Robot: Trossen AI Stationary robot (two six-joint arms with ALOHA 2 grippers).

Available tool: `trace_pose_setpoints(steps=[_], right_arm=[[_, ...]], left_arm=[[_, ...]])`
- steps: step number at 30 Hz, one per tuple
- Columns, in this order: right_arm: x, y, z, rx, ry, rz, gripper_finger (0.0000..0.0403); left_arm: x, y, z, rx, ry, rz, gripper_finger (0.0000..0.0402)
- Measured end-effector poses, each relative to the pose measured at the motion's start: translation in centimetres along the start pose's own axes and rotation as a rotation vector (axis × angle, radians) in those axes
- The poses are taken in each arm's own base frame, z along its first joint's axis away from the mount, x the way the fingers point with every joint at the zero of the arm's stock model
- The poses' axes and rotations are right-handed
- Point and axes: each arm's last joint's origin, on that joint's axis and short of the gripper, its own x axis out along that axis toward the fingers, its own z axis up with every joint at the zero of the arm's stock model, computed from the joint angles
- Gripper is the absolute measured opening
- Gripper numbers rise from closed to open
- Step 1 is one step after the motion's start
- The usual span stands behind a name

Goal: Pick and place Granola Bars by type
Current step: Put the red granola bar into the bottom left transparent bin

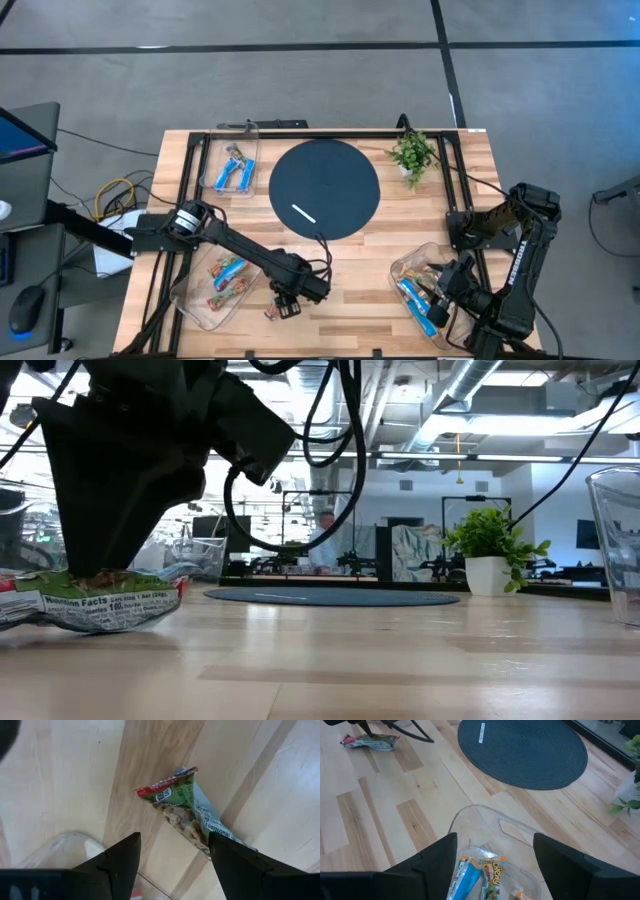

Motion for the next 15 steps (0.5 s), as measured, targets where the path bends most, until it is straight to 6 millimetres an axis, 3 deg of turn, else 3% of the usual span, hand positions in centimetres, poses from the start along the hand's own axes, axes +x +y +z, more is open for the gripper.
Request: trace_pose_setpoints(steps=[15], right_arm=[[0.82,0.11,0.74,-0.003,0.004,-0.032,0.0253]], left_arm=[[-0.16,-0.58,0.37,0.093,-0.014,-0.076,0.0229]])
